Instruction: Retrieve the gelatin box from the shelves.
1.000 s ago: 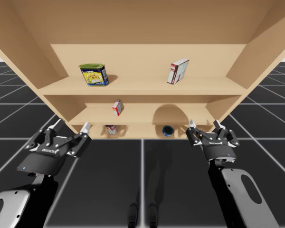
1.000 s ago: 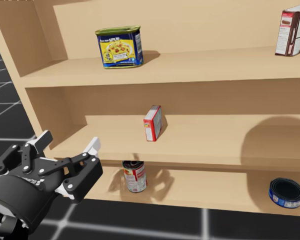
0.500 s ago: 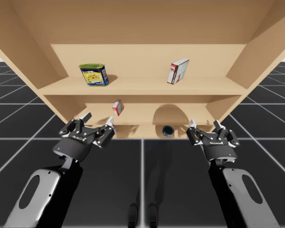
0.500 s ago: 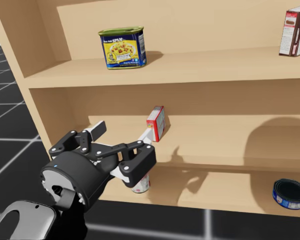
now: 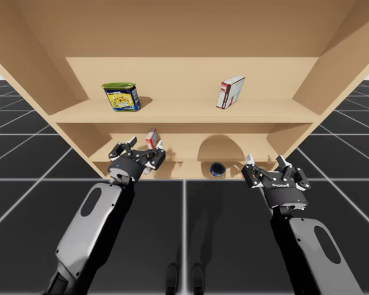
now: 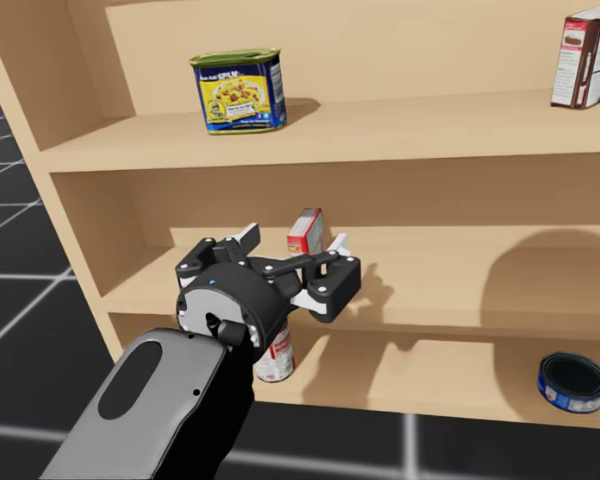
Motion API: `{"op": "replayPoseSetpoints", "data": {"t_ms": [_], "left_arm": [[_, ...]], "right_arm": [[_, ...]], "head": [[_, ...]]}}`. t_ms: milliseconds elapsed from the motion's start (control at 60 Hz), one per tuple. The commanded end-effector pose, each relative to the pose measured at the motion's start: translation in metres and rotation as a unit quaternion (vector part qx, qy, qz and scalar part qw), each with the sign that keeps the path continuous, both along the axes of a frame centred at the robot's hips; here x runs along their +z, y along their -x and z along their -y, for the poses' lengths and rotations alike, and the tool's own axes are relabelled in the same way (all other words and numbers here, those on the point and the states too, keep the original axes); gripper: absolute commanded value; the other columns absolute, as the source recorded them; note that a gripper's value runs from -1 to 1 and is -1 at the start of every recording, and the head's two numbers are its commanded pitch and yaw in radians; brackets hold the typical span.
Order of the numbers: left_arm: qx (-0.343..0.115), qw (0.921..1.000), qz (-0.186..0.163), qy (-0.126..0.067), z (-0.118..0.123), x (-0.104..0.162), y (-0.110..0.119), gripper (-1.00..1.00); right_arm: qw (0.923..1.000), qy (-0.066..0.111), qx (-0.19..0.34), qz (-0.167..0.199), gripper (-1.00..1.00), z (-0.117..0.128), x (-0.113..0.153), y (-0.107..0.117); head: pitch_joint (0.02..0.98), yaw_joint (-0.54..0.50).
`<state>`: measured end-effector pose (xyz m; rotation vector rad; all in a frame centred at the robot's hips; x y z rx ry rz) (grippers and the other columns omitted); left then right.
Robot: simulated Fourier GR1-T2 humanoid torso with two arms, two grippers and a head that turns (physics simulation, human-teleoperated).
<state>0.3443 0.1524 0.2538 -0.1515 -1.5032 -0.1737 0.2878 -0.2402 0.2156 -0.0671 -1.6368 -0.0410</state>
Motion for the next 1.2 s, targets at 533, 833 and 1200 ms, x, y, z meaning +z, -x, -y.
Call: {"op": "replayPoseSetpoints", "data": {"t_ms": [533,833,1200], "left_arm": [[0.006,0.9991,-0.033,0.026,0.007,-0.020,-0.047,0.97],[-0.018,0.9995,0.001,0.026,-0.001,0.013,-0.002,1.00],[-0.053,0.9974,-0.004,0.049,-0.025,0.026,0.090,1.00]], "right_arm": [[1.0000,-0.004,-0.003,0.000,-1.00,0.002,0.000,0.000],[1.0000,-0.004,-0.004,0.000,-1.00,0.002,0.000,-0.001],[1.0000,-0.008,-0.005,0.002,-1.00,0.002,0.000,-0.001]], "head": [[0.546,0.21],[0.541,0.21],[0.537,0.21]]}}
